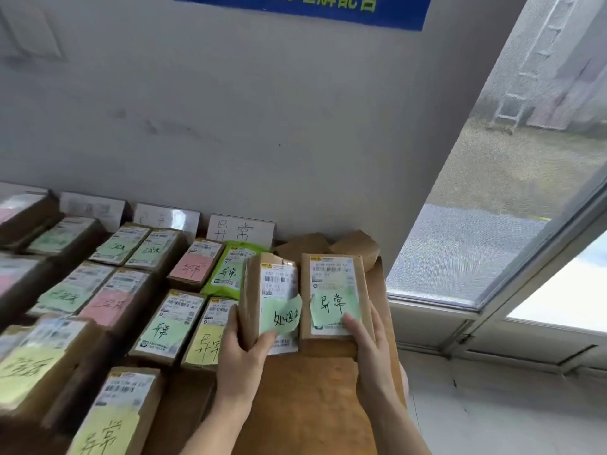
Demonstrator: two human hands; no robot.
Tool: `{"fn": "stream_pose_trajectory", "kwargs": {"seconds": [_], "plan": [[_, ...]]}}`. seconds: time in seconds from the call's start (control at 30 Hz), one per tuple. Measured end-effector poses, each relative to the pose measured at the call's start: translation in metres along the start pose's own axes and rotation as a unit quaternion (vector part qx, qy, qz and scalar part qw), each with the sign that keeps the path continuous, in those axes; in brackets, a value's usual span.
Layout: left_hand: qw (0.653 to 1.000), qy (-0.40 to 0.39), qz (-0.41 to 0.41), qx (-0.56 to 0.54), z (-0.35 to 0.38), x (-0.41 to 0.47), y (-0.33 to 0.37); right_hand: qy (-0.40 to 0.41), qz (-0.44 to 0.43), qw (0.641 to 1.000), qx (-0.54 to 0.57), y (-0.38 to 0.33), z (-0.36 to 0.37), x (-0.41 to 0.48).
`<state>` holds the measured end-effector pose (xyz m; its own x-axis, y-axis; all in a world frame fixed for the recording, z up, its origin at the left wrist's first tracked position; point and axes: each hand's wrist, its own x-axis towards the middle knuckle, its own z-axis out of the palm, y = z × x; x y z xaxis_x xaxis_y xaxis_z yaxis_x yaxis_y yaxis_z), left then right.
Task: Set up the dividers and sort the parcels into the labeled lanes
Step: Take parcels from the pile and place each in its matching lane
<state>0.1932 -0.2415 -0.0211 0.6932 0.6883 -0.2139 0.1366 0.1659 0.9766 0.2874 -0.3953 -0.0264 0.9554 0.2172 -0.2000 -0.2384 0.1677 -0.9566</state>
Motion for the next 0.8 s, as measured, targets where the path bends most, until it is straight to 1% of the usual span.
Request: {"fn": "stream_pose_trajectory", "kwargs": {"seconds": [0.2, 0.3, 0.4, 0.57, 0.67, 0.8], "plan": [[0.999, -0.008, 0.029, -0.014, -0.072, -0.008, 0.016, -0.026, -0.013, 1.0, 0.004, 0.005, 0.05, -0.046], [0.999, -0.002, 0.034, -0.026, -0.12, -0.012, 0.019, -0.017, -0.01, 1.0, 0.005, 0.014, 0.085, -0.081], [0.999, -0.002, 0.014, -0.039, -0.173, -0.016, 0.019, 0.008, 0.004, 1.0, 0.009, 0.032, 0.12, -0.119], [0.999, -0.029, -0.011, -0.04, -0.242, -0.023, 0.012, 0.034, 0.039, 0.998, 0.027, 0.055, 0.165, -0.173], [0.998, -0.034, -0.035, -0.037, -0.266, -0.029, 0.007, 0.042, 0.052, 0.997, 0.027, 0.064, 0.18, -0.198], [0.998, -0.023, -0.052, -0.03, -0.283, -0.036, -0.002, 0.049, 0.097, 0.994, 0.0, 0.073, 0.186, -0.219]]}}
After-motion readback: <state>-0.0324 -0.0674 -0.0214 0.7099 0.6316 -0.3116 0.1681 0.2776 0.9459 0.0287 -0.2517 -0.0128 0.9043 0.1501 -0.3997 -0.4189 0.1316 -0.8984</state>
